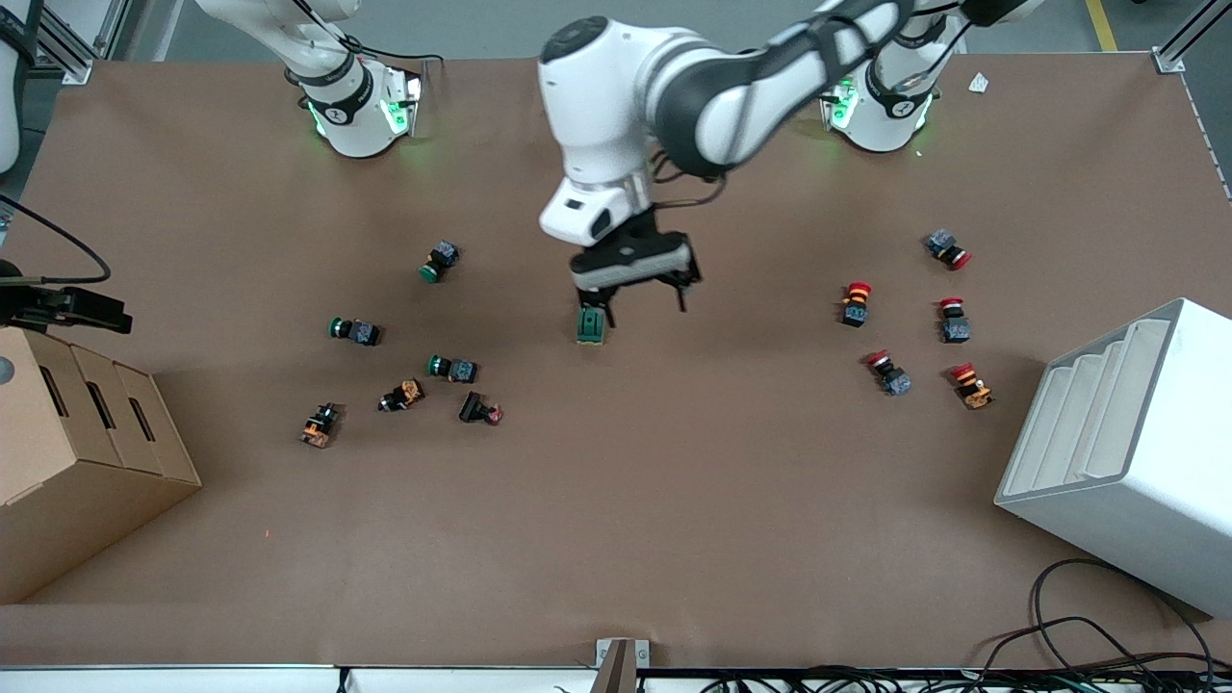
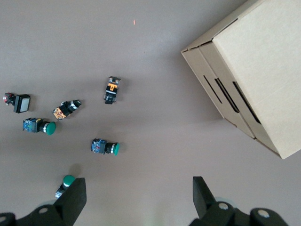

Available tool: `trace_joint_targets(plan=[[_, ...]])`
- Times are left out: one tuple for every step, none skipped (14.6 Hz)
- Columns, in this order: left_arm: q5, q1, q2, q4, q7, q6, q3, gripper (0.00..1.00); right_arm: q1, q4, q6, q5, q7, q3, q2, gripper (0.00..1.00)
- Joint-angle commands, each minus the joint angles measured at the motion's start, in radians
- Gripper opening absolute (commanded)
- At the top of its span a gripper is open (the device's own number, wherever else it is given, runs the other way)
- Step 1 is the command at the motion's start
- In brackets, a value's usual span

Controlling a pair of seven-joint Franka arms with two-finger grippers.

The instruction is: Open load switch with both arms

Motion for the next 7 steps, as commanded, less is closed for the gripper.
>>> trace_joint_targets(plan=[[-0.087, 0.095, -0.078, -0.016, 0.141, -0.003, -0.005, 1.0, -0.018, 0.009, -0.018, 0.017, -0.009, 0.022, -0.002, 1.0], [-0.118, 0.123, -0.104, -0.016, 0.201, -0.002, 0.001, 1.0, -0.016, 0.009, -0.021, 0.02, -0.011, 0.022, -0.002, 1.0], [-0.191, 0.135, -0.144, -0.016, 0.284, -0.002, 0.026, 1.0, -0.016, 0.009, -0.022, 0.02, -0.011, 0.021, -0.004, 1.0], [-0.295, 0.126, -0.194, -0.017, 0.392, 0.0, 0.118, 1.0, -0.016, 0.009, -0.021, 0.022, -0.017, 0.022, -0.005, 1.0], [-0.395, 0.123, -0.242, -0.019, 0.466, 0.006, 0.204, 1.0, -0.012, 0.009, -0.022, 0.023, -0.009, 0.024, -0.005, 1.0], [-0.49, 0.122, -0.283, -0.02, 0.544, 0.006, 0.272, 1.0, -0.009, 0.009, -0.021, 0.026, -0.009, 0.029, -0.007, 1.0], [-0.556, 0.12, -0.328, -0.03, 0.641, 0.004, 0.332, 1.0, -0.009, 0.011, -0.022, 0.03, -0.009, 0.032, -0.01, 1.0]])
